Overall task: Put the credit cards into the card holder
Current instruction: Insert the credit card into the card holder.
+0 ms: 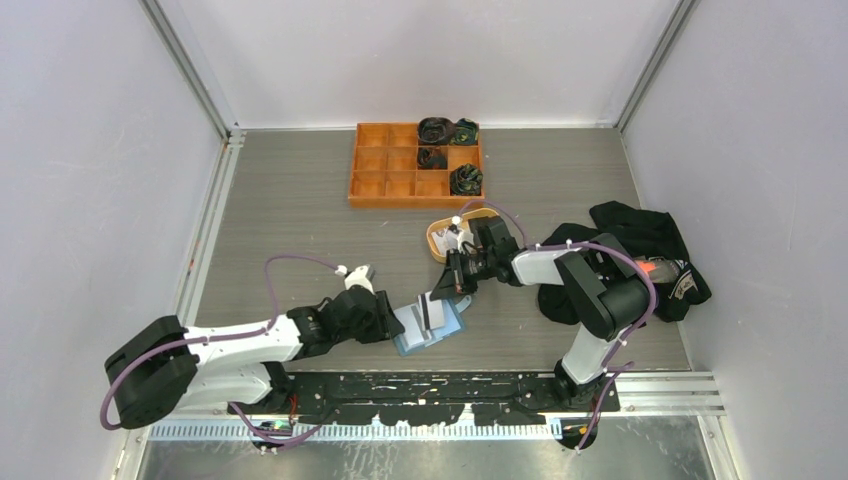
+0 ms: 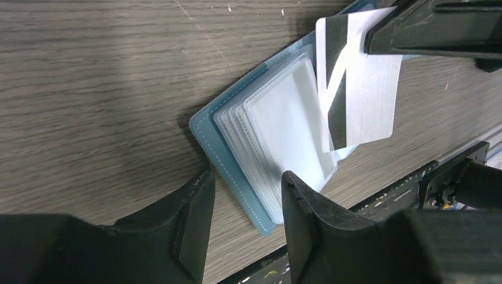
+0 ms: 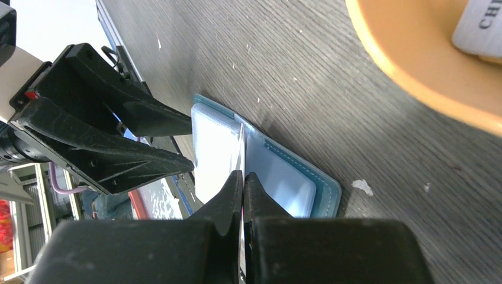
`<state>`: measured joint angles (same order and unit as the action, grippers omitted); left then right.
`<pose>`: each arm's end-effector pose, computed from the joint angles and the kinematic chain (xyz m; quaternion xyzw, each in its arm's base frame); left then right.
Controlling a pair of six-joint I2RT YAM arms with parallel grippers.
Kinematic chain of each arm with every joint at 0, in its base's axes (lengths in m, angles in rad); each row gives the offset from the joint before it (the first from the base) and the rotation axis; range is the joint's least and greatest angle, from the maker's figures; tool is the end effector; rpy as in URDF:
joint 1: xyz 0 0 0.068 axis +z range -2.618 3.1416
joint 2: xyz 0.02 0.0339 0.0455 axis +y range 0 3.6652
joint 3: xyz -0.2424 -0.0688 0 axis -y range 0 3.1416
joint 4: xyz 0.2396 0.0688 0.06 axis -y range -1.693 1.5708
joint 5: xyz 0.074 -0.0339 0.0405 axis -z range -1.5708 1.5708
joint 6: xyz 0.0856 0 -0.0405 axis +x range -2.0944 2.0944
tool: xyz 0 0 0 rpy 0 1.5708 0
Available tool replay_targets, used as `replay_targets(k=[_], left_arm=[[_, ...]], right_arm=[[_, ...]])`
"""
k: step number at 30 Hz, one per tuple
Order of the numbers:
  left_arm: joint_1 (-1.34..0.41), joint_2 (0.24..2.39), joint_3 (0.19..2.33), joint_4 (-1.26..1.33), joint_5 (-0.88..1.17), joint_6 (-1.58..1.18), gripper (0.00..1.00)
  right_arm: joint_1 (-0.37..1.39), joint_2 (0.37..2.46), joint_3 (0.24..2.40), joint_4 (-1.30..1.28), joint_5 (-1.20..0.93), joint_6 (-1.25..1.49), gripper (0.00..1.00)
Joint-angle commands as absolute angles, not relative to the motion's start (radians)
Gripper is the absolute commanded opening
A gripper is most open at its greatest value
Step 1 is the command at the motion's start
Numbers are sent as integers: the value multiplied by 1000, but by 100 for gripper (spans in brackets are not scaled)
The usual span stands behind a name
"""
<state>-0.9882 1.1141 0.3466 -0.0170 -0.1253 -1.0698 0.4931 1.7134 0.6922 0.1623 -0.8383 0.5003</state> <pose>0.1408 -0.1943 0.0956 -0.0616 0.9202 -0.2978 0.2467 0.2487 0.2059 0.0811 -0.1387 0.8567 0.4871 0.0981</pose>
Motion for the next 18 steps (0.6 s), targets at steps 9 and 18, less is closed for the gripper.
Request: replay_targets(k=[9, 18], left_arm=[[-992, 1147, 374, -13, -123, -1065, 45], [-992, 1161, 376, -6, -121, -1066, 43]], right_arm=[[494, 1738, 663, 202, -879, 499, 2], [503, 1744, 647, 207, -890, 497, 4]])
